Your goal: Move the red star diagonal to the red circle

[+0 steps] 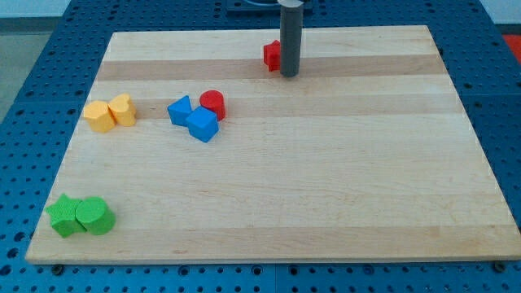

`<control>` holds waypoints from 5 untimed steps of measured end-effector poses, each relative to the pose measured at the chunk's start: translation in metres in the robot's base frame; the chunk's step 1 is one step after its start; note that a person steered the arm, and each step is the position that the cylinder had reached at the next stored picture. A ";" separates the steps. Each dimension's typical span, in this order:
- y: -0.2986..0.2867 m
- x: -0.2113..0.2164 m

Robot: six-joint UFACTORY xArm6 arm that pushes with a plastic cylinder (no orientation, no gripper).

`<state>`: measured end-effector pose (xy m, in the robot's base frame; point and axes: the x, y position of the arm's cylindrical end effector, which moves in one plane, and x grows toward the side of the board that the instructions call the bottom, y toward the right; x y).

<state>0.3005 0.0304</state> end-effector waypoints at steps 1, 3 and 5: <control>0.000 -0.013; -0.027 -0.008; -0.039 -0.019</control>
